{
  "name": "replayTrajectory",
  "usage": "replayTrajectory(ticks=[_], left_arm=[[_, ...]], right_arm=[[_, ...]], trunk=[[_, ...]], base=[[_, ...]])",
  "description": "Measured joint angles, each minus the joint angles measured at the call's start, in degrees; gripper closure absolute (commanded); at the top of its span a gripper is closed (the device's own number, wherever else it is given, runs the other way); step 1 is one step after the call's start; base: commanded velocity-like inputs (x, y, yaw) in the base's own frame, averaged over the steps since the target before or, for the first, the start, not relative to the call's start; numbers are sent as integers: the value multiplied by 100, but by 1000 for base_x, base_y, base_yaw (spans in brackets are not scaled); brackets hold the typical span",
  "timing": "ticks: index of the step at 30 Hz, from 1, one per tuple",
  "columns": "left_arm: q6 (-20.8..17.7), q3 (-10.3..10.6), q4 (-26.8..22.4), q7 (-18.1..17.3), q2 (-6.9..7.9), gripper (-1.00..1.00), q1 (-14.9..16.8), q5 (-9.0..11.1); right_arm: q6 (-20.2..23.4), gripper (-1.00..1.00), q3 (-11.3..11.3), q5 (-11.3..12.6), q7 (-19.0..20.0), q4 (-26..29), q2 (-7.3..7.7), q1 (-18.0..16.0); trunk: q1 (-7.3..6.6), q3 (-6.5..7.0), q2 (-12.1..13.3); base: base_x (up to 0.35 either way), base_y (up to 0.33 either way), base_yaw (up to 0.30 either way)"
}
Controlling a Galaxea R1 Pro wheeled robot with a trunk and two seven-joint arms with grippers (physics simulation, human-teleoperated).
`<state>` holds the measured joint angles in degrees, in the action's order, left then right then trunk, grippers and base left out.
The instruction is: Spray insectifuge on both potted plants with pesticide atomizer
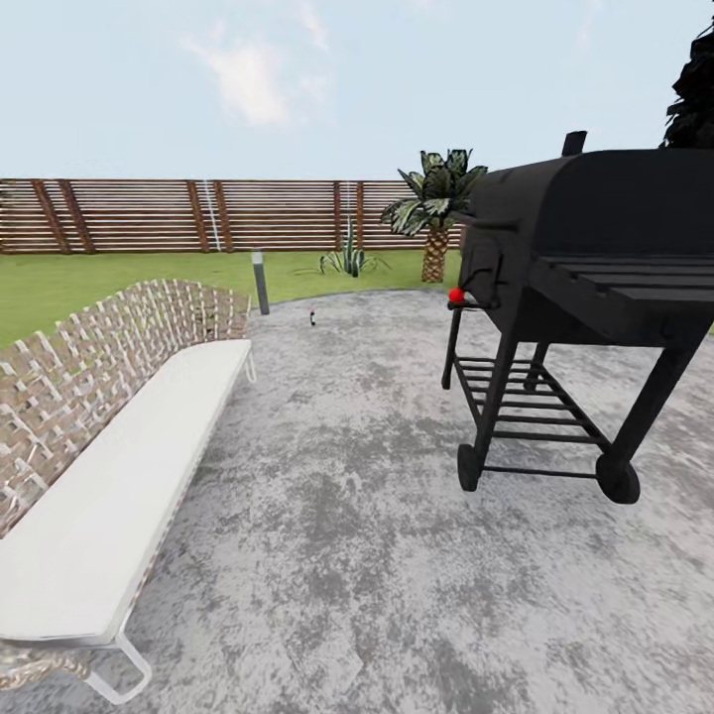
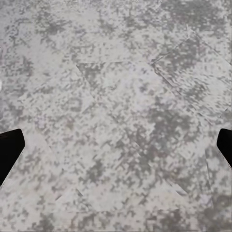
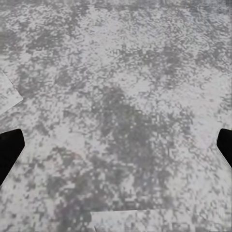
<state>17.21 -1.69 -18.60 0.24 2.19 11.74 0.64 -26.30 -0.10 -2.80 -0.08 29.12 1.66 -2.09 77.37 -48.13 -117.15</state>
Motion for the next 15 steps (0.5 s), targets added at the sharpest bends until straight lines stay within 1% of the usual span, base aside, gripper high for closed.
replayTrajectory(ticks=[15], left_arm=[[0, 0, 1, 0, -7, -100, -6, 0]], right_arm=[[0, -100, -5, 0, 0, 1, 14, 1]], trunk=[[0, 0, 0]], base=[[340, 0, 7]])
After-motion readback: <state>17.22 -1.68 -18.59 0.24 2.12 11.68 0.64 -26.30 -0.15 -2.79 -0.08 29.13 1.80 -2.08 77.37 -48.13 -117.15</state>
